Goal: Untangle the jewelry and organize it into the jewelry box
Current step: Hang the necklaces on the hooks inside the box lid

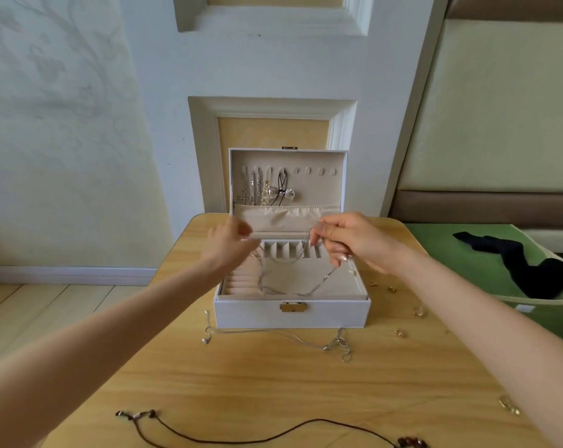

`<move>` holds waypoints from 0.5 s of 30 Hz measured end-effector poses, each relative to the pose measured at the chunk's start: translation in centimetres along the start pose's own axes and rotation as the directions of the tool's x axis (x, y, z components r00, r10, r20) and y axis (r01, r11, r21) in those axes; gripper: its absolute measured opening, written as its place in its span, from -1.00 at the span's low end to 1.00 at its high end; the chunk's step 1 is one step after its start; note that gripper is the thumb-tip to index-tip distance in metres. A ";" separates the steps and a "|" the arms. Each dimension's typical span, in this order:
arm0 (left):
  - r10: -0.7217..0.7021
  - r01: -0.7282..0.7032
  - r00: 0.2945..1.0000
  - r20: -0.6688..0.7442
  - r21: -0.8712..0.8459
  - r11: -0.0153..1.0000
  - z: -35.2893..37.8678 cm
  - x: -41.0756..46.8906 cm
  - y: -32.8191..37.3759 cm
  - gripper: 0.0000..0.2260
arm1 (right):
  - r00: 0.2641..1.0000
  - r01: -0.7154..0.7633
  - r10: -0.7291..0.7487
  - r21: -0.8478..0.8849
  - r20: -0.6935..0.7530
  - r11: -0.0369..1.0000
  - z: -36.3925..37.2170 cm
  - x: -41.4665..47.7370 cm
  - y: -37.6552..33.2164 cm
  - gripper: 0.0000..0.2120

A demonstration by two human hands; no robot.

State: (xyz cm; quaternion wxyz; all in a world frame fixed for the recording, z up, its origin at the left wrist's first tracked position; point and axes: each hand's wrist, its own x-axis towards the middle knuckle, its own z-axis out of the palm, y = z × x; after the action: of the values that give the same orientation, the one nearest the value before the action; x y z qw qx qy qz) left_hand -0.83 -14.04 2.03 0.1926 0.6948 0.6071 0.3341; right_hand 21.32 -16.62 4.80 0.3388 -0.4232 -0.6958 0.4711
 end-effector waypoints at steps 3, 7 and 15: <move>0.238 -0.161 0.923 0.302 -0.259 0.952 0.6 1.4 2.9 -0.66 | 0.994 -0.085 0.099 -0.237 0.049 0.968 -0.2 2.8 -0.8 -0.76; 0.199 0.021 0.834 0.514 -0.389 0.921 1.5 4.0 5.3 -0.69 | 0.987 -0.152 0.162 -0.391 -0.007 0.908 -1.1 6.0 -1.2 -0.66; 0.066 0.042 0.972 0.227 -0.439 0.897 1.6 9.9 4.6 -0.88 | 0.978 -0.147 0.089 -0.321 -0.189 0.936 -4.4 9.6 -0.8 -0.86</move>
State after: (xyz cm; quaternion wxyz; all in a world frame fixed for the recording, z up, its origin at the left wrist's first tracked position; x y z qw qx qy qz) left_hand 3.96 -5.02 6.28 0.4136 0.6716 0.4841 0.3789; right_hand 21.01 -6.45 7.69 0.2920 -0.5543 -0.7070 0.3282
